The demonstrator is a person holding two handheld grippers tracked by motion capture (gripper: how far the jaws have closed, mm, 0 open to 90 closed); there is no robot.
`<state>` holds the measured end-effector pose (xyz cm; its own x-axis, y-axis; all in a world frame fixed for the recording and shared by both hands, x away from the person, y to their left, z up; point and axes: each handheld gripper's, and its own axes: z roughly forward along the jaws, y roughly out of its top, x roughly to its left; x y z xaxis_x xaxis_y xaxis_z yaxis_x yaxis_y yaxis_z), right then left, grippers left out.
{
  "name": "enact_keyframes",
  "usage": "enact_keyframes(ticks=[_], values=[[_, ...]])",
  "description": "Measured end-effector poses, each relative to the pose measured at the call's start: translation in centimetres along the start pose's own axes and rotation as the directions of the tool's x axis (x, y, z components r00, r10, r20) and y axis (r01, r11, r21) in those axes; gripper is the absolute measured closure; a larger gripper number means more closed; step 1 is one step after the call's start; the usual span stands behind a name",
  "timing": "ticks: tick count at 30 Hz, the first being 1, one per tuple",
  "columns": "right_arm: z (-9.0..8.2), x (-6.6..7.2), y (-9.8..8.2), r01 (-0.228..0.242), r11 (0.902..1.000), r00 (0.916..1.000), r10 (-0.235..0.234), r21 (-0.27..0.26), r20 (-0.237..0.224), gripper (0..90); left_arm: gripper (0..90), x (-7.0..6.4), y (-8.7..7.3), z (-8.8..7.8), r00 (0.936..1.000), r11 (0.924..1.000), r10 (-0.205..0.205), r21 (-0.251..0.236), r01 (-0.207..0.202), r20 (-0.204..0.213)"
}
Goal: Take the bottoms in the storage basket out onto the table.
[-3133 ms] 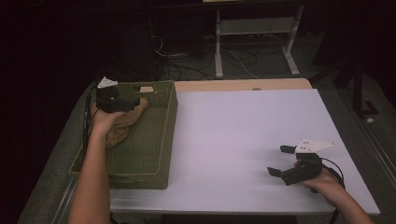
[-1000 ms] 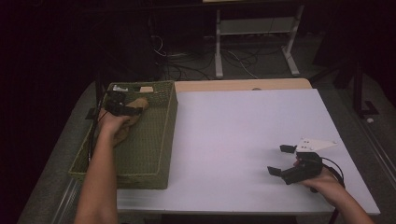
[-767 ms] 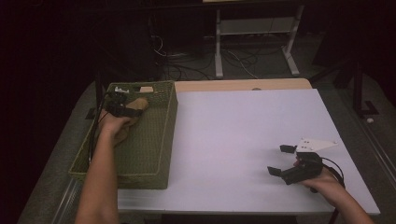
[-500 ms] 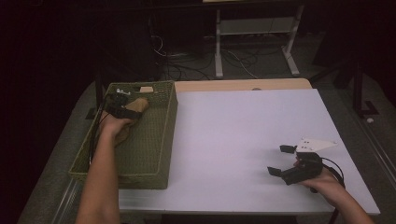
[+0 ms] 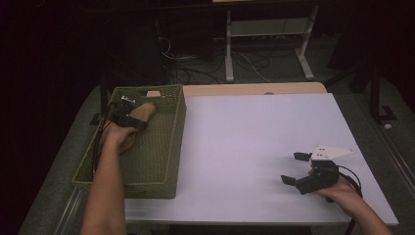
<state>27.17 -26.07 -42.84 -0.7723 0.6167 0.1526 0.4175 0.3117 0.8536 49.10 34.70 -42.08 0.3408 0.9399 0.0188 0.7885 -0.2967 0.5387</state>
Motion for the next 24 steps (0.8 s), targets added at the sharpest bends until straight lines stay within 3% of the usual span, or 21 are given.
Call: enact_keyframes(ticks=[4,10,16,24], values=[[-0.1,-0.02,-0.05,-0.001,1.0,1.0,0.001,-0.002,0.004,0.1,21.1,-0.2,0.0,0.17,0.9997,0.9998,0.012,0.017,-0.012,-0.019],[-0.28,-0.01,-0.14,-0.001,1.0,1.0,0.001,-0.001,0.007,0.1,23.3,-0.01,-0.13,0.16,0.9999,0.9998,-0.001,0.02,0.001,-0.015],[-0.29,-0.05,-0.15,-0.002,1.0,1.0,0.002,-0.002,0.007,0.1,33.3,0.38,-0.26,0.01,0.9996,0.9993,-0.03,0.022,0.03,-0.001],[-0.19,0.03,-0.1,-0.002,1.0,1.0,0.002,0.0,0.001,0.1,47.6,0.38,-0.32,-0.04,0.9995,0.9985,-0.031,0.045,0.031,-0.004]])
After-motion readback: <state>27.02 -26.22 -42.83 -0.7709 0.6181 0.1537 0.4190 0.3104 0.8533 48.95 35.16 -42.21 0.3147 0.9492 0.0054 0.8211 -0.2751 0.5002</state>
